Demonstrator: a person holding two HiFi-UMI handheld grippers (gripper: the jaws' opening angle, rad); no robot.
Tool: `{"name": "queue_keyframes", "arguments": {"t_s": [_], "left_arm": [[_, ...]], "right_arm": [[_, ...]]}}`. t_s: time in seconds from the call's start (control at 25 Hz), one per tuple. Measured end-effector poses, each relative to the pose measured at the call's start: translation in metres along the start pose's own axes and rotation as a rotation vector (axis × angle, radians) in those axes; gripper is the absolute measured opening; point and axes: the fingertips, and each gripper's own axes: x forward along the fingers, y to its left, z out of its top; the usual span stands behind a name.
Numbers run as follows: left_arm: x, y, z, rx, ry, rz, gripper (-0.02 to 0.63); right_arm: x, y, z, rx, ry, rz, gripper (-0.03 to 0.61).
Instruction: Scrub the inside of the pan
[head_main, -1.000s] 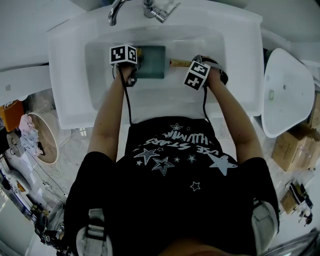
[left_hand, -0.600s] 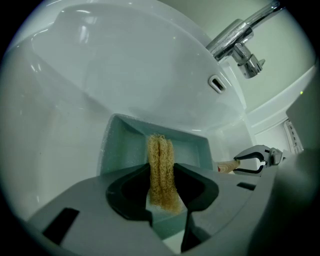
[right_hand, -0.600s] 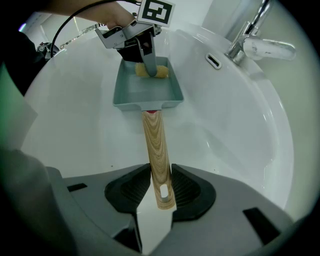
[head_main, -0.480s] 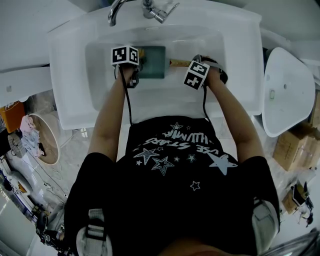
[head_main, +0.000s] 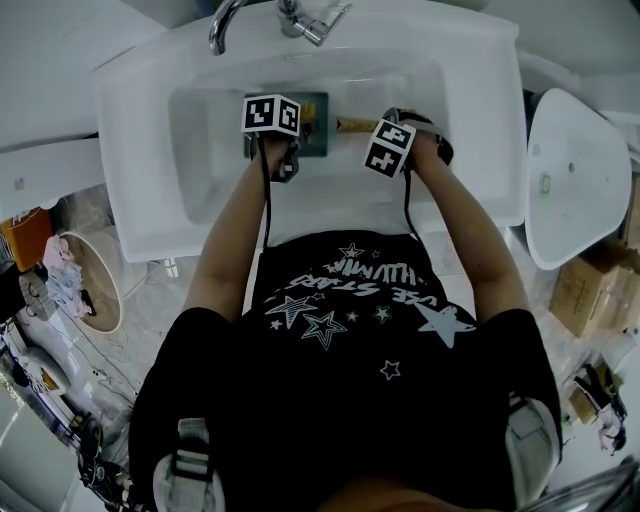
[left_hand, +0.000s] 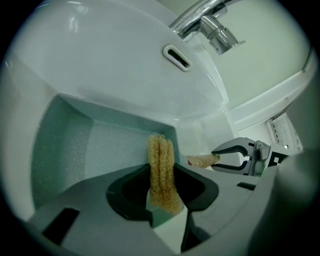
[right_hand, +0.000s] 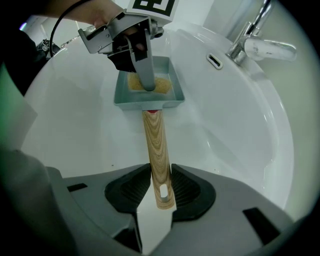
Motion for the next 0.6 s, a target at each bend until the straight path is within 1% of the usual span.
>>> {"name": "queue_keyframes", "arguments": {"t_s": [0.16, 0.36, 0.6], "left_arm": [[0.010, -0.010, -0.007, -0.017, 0.004, -0.032, 0.135], [0.017, -0.019, -0.007, 0.023, 0.009, -0.052, 0.135], [0.018, -0.020, -0.004, 0.023, 0.005, -0.068, 0.135]], "right_arm": [[0.000, 0.001, 0.000, -0.001, -0.001, 0.000, 0.124], [0.000, 0.002, 0.001, -0.004, 0.003, -0.005, 0.124], [0.000, -0.002, -0.001, -0.006, 0.008, -0.004, 0.124]]}}
